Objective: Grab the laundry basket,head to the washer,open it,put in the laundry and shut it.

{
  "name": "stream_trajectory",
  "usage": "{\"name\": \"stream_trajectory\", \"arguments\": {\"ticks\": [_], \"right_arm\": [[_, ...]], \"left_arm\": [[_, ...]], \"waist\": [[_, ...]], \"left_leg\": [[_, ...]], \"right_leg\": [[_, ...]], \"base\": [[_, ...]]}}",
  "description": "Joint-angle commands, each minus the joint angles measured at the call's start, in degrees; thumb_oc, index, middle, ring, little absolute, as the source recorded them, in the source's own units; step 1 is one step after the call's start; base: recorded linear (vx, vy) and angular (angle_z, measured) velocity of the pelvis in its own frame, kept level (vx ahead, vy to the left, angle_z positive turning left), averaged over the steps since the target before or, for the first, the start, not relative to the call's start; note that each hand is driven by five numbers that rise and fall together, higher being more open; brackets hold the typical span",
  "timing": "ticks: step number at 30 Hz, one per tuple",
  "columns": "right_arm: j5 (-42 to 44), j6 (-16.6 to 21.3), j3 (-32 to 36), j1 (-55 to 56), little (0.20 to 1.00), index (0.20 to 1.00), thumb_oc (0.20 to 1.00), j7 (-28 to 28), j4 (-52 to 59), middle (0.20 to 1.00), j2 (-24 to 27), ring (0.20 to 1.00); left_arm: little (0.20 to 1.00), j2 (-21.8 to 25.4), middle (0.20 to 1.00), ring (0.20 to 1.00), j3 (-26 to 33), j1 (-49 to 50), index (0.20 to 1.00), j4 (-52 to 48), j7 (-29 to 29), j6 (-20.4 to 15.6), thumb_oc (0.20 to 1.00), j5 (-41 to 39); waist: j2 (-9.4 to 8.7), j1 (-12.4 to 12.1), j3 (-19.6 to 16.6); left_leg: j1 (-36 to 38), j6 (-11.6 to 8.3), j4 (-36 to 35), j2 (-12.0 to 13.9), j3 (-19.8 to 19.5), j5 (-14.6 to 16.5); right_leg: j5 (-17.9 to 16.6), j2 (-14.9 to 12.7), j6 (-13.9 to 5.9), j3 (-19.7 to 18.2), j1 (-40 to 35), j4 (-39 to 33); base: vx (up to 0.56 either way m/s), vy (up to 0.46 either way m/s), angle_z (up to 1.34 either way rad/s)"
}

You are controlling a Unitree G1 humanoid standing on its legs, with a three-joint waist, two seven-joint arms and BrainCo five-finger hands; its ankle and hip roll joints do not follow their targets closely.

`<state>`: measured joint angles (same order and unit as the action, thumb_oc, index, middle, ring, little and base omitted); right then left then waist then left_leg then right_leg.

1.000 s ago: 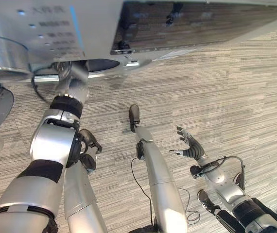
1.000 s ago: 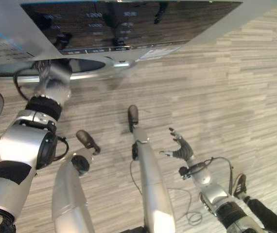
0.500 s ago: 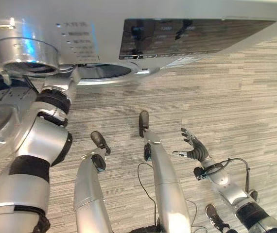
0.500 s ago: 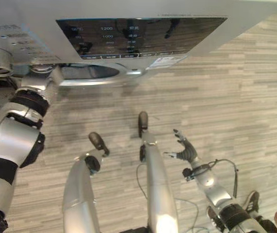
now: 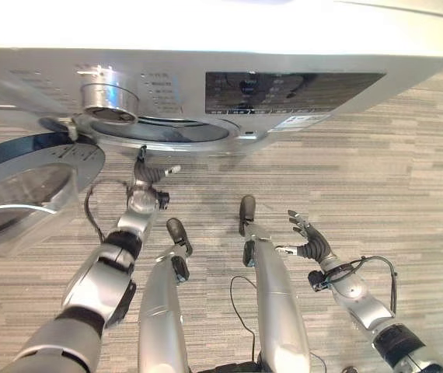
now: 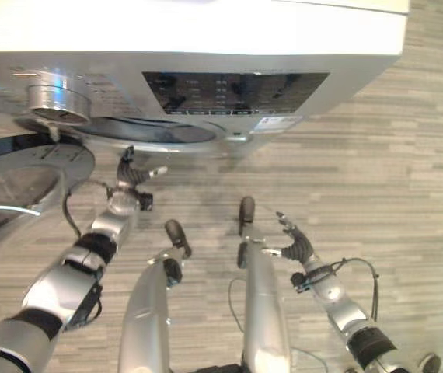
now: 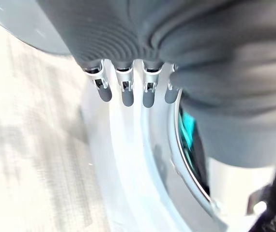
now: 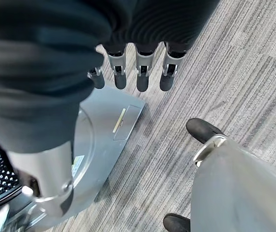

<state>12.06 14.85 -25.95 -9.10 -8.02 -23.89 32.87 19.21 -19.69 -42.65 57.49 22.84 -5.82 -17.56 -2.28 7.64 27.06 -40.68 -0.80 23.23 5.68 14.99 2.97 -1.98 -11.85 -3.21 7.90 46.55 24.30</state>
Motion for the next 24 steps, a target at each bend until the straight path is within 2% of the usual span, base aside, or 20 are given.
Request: {"name": "stream_trajectory", "arguments": {"ticks": [1, 5, 6, 8, 10, 11, 12, 13, 17, 19, 20, 21, 22, 23, 24], "right_arm": [[-0.79, 1.0, 2.82, 1.13, 1.0, 1.0, 1.0, -1.68, 0.2, 1.0, 1.23, 1.0], [-1.11, -0.17, 5.69, 0.63, 1.0, 1.0, 1.0, -2.57, -9.42, 1.0, -1.15, 1.0], [-0.88, -0.53, 7.47, 0.92, 1.0, 1.0, 1.0, -2.38, -14.85, 1.0, -2.03, 1.0], [-0.8, -0.87, 8.76, 1.42, 1.0, 1.0, 1.0, -2.17, -18.16, 1.0, -2.43, 1.0], [-0.15, -1.5, 10.91, 2.35, 1.0, 1.0, 1.0, -1.18, -22.77, 1.0, -3.38, 1.0], [-0.15, -1.5, 10.91, 2.36, 1.0, 1.0, 1.0, -1.18, -22.77, 1.0, -3.38, 1.0], [1.44, -2.11, 13.17, 3.13, 1.0, 1.0, 1.0, -0.39, -26.64, 1.0, -4.3, 1.0], [1.45, -2.1, 13.17, 3.13, 1.0, 1.0, 1.0, -0.39, -26.65, 1.0, -4.3, 1.0], [1.83, -3.07, 16.04, 5.78, 1.0, 1.0, 1.0, 1.85, -27.38, 1.0, -4.41, 1.0], [1.57, -3.54, 16.58, 7.96, 1.0, 1.0, 1.0, 3.85, -27.1, 1.0, -5.49, 1.0], [1.57, -3.54, 16.56, 7.95, 1.0, 1.0, 1.0, 3.85, -27.1, 1.0, -5.51, 1.0], [1.27, -3.72, 17.0, 9.41, 1.0, 1.0, 1.0, 4.69, -27.01, 1.0, -5.88, 1.0], [1.21, -3.77, 17.2, 10.09, 1.0, 1.0, 1.0, 5.11, -26.96, 1.0, -5.95, 1.0], [1.05, -3.68, 17.52, 11.38, 1.0, 1.0, 1.0, 5.83, -26.71, 1.0, -5.99, 1.0], [0.97, -3.88, 17.5, 12.29, 1.0, 1.0, 1.0, 6.51, -26.37, 1.0, -6.22, 1.0]], "left_arm": [[1.0, 0.73, 1.0, 1.0, 2.87, 0.65, 1.0, -2.09, -1.49, -3.4, 1.0, 0.28], [1.0, -1.64, 1.0, 1.0, 1.41, 11.96, 1.0, -8.71, -3.1, -5.11, 1.0, 2.19], [1.0, -1.64, 1.0, 1.0, 1.56, 16.79, 1.0, -11.2, -4.86, -6.08, 1.0, 1.8], [1.0, -1.06, 1.0, 1.0, 2.07, 19.86, 1.0, -13.81, -5.72, -6.72, 1.0, 2.13], [1.0, -0.05, 1.0, 1.0, 1.81, 24.41, 1.0, -16.75, -7.9, -6.82, 1.0, 3.5], [1.0, -0.04, 1.0, 1.0, 1.81, 24.43, 1.0, -16.77, -7.9, -6.81, 1.0, 3.5], [1.0, 0.54, 1.0, 1.0, 2.68, 27.43, 1.0, -17.83, -9.71, -6.78, 1.0, 3.79], [1.0, 0.55, 1.0, 1.0, 2.68, 27.45, 1.0, -17.85, -9.71, -6.77, 1.0, 3.79], [1.0, 5.48, 1.0, 1.0, 5.88, 34.77, 1.0, -26.98, -12.48, -6.92, 1.0, 7.07], [1.0, 9.24, 1.0, 1.0, 9.63, 39.05, 1.0, -32.27, -14.26, -6.69, 1.0, 8.75], [1.0, 9.27, 1.0, 1.0, 9.67, 39.1, 1.0, -32.33, -14.27, -6.65, 1.0, 8.75], [1.0, 11.89, 1.0, 1.0, 12.07, 40.71, 1.0, -35.11, -15.55, -6.89, 1.0, 9.32], [1.0, 12.92, 1.0, 1.0, 12.79, 40.81, 1.0, -35.1, -15.73, -6.97, 1.0, 10.18], [1.0, 14.27, 1.0, 1.0, 13.72, 40.06, 1.0, -35.69, -15.36, -6.88, 1.0, 12.0], [1.0, 14.74, 1.0, 1.0, 14.34, 39.56, 1.0, -35.39, -15.4, -6.75, 1.0, 12.81]], "waist": [[1.52, 0.17, 1.73], [2.71, -1.64, 0.6], [3.31, -2.43, -0.41], [3.55, -2.92, -1.23], [4.23, -4.14, -3.16], [4.23, -4.12, -3.1], [4.54, -4.9, -4.61], [4.53, -4.89, -4.54], [5.39, -6.42, -8.68], [5.57, -7.67, -11.19], [5.54, -7.61, -11.28], [5.55, -8.28, -12.93], [5.45, -8.33, -13.47], [5.17, -7.88, -14.2], [5.0, -7.47, -15.02]], "left_leg": [[0.62, -3.59, 1.64, 1.28, -5.07, -0.49], [8.33, -3.74, -1.56, 0.62, -6.03, -1.49], [12.52, -3.7, -2.16, 0.12, -6.51, -1.38], [14.11, -3.17, -2.74, -0.31, -6.5, -2.59], [18.79, -3.16, -3.69, -0.68, -7.17, -2.34], [18.89, -3.17, -3.72, -0.69, -7.18, -2.34], [23.21, -3.38, -5.9, -0.81, -7.24, -2.44], [23.33, -3.39, -5.95, -0.82, -7.24, -2.45], [29.69, -4.06, -11.67, -0.57, -7.64, -3.83], [33.94, -4.66, -15.89, -0.33, -8.06, -5.05], [33.88, -4.64, -16.08, -0.36, -8.11, -5.26], [35.43, -5.86, -18.85, -0.07, -8.09, -6.87], [35.62, -6.46, -19.89, 0.41, -7.37, -7.64], [36.1, -7.07, -21.14, 1.97, -3.1, -8.67], [36.55, -6.72, -21.82, 2.33, -1.66, -8.97]], "right_leg": [[-1.59, 0.26, -5.03, -0.52, -4.99, -4.83], [0.22, 0.0, -4.64, 1.5, -11.86, -4.47], [1.44, -0.15, -4.45, 2.29, -16.3, -4.17], [0.75, -0.37, -3.96, 3.13, -18.16, -4.7], [1.74, -0.47, -4.14, 4.34, -23.25, -5.0], [1.74, -0.47, -4.14, 4.36, -23.36, -5.03], [2.16, -0.33, -4.37, 5.47, -27.97, -6.29], [2.15, -0.32, -4.37, 5.48, -28.09, -6.34], [1.82, -0.59, -5.09, 8.13, -34.99, -11.12], [1.46, -0.23, -5.48, 10.04, -39.66, -14.5], [1.26, -0.22, -5.47, 10.11, -39.66, -14.73], [0.63, -0.06, -5.93, 12.36, -42.13, -17.32], [0.15, -0.31, -6.2, 13.73, -43.13, -18.59], [-0.14, -1.13, -6.71, 16.15, -44.46, -19.47], [-0.53, -1.43, -6.8, 16.98, -44.87, -20.1]], "base": [[-0.03, -0.081, 0.16], [0.03, -0.057, 0.22], [0.06, -0.011, 0.36], [0.02, 0.009, 0.23], [0.08, -0.008, 0.29], [0.11, 0.025, 0.32], [0.06, 0.036, 0.32], [0.09, 0.045, 0.26], [0.09, 0.024, 0.22], [0.13, 0.004, 0.33], [0.08, -0.006, 0.36], [0.05, 0.005, 0.35], [0.06, 0.025, 0.3], [0.03, 0.061, 0.36], [0.12, 0.073, 0.84]]}}
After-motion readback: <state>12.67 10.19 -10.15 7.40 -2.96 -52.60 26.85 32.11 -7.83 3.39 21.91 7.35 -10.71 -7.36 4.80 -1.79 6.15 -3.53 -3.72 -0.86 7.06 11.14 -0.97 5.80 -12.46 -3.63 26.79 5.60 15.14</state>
